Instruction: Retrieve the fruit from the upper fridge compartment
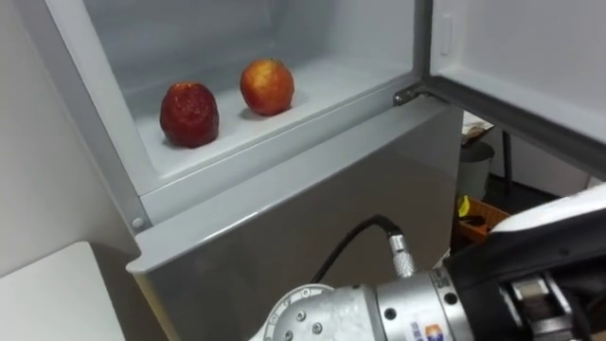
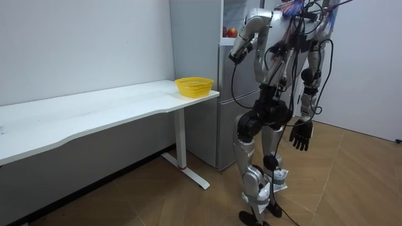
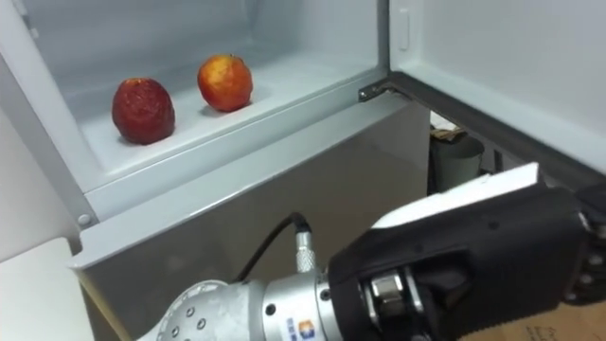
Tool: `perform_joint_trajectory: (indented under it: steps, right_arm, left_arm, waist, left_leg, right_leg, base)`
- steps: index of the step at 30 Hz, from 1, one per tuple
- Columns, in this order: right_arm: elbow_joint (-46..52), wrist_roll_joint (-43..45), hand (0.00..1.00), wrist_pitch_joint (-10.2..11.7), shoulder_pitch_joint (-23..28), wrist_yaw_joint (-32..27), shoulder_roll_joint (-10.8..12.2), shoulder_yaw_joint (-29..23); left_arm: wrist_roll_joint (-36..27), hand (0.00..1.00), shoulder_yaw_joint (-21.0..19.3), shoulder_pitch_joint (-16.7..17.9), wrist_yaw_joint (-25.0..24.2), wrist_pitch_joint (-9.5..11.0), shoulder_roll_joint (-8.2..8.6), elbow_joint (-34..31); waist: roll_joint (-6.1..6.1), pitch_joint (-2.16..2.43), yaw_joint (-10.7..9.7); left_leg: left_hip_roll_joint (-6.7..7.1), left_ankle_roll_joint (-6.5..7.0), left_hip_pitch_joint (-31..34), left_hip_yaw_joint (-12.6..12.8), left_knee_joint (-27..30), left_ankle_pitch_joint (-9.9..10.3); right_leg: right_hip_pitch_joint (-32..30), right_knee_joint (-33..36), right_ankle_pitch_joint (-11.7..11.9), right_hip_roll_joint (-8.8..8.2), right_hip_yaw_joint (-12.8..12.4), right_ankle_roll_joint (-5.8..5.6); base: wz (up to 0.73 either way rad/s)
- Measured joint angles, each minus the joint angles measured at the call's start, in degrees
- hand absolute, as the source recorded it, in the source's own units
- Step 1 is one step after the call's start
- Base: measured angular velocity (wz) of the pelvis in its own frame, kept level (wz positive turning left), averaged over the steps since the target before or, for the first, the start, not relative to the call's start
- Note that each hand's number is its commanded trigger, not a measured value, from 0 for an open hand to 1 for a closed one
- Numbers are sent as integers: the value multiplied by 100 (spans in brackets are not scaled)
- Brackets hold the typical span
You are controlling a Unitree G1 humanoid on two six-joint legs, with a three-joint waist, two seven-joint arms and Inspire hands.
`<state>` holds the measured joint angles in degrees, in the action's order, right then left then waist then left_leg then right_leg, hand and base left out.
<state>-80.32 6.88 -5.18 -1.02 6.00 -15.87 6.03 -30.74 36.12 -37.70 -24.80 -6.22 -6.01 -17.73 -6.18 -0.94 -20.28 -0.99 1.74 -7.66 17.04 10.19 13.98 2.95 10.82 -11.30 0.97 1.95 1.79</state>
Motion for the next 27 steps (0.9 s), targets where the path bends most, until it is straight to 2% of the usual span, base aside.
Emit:
perform_joint_trajectory:
  steps: [3,4,7,9,11,12,15,17,22,27]
  right_arm:
    - [6,57,0,42,-4,-29,-2,-73]
    - [5,76,0,47,-3,-48,-2,-73]
    - [-7,73,0,83,13,-149,7,-74]
    - [-10,155,0,142,69,-170,21,-97]
    - [-10,261,0,174,118,-219,26,-118]
    - [-10,310,0,220,164,-282,31,-122]
    - [19,455,0,276,261,-418,65,-158]
    - [52,551,0,291,283,-459,152,-329]
    - [75,719,0,394,294,-586,263,-316]
    - [96,877,0,518,607,-659,294,-334]
  left_arm:
    - [385,0,-316,305,11,0,-240,-314]
    - [492,0,-485,401,39,0,-393,-479]
    - [799,0,-882,667,169,2,-646,-924]
    - [1026,0,-1312,979,262,28,-734,-1280]
    - [1074,0,-1652,1184,440,62,-783,-1521]
    - [1136,0,-1871,1342,592,165,-813,-1645]
    - [1173,0,-2233,1416,844,288,-843,-1723]
    - [1387,0,-2637,1580,1127,430,-884,-1822]
    - [1806,0,-3194,1877,1626,677,-876,-2041]
    - [2336,0,-3884,2096,2330,1067,-858,-2172]
  waist:
    - [21,-11,167]
    - [52,-20,211]
    - [162,-1,517]
    - [285,65,797]
    - [355,97,977]
    - [384,107,1008]
    - [408,101,1274]
    - [404,103,1454]
    - [398,107,1661]
    - [417,153,1948]
  left_leg:
    - [-4,0,30,-83,2,0]
    - [-2,0,45,-177,8,0]
    - [-2,-1,114,-333,23,-1]
    - [-10,-1,110,-427,28,-1]
    - [-8,-1,105,-547,31,-1]
    - [-6,-1,100,-643,33,-1]
    - [1,-1,60,-699,32,-1]
    - [4,-2,13,-708,31,-2]
    - [42,1,14,-800,34,-8]
    - [67,17,5,-905,65,-23]
  right_leg:
    - [-2,-9,3,-5,113,6]
    - [-10,-22,3,-18,211,7]
    - [-16,-26,1,-27,367,17]
    - [24,-31,2,-24,460,27]
    - [106,-45,4,-29,583,29]
    - [146,-45,4,-39,666,29]
    - [211,-36,4,-51,746,29]
    - [229,-36,4,-52,748,29]
    - [291,-118,-3,-90,847,27]
    - [329,-99,-4,-118,927,14]
  base:
    - [18]
    - [47]
    - [33]
    - [20]
    - [25]
    - [40]
    - [21]
    - [0]
    - [10]
    - [8]
